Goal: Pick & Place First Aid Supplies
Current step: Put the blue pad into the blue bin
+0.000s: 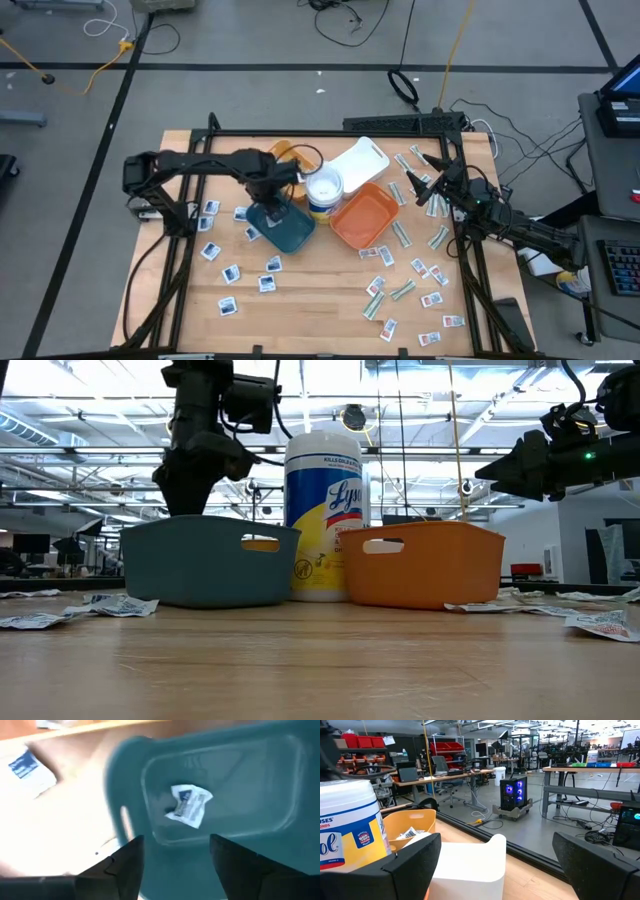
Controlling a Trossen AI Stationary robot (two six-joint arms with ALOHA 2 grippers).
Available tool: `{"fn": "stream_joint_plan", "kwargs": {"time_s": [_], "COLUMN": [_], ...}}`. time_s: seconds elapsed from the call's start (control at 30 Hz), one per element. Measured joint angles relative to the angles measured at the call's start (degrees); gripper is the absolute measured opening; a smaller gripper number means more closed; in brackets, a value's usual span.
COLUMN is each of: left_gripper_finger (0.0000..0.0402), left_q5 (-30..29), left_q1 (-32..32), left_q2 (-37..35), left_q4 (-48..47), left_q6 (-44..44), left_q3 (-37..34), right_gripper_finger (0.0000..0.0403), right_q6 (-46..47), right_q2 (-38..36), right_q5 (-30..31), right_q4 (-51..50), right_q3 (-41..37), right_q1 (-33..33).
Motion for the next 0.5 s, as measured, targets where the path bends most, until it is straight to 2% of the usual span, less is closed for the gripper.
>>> {"fn": "stream_joint_plan", "kwargs": {"time_s": [0.2, 0.5], "left_gripper_finger": [0.0240, 0.0216], "left_q5": [0.0, 0.0], "left_q1": [7.5, 19.7], "left_q2": [-2.3, -3.3], "left_q4": [0.1, 0.2], "left_q6": [0.5, 6.0], "left_q3": [0.0, 0.0], "right_gripper_finger": [0.0377, 0.0377], "right_q6": [0.0, 0.0], "right_q2": [0.0, 0.0], "right_q5": [0.0, 0.0], "right_q4": [0.0, 0.0], "right_q3": [0.0, 0.0], "right_q1": [0.0, 0.0]}}
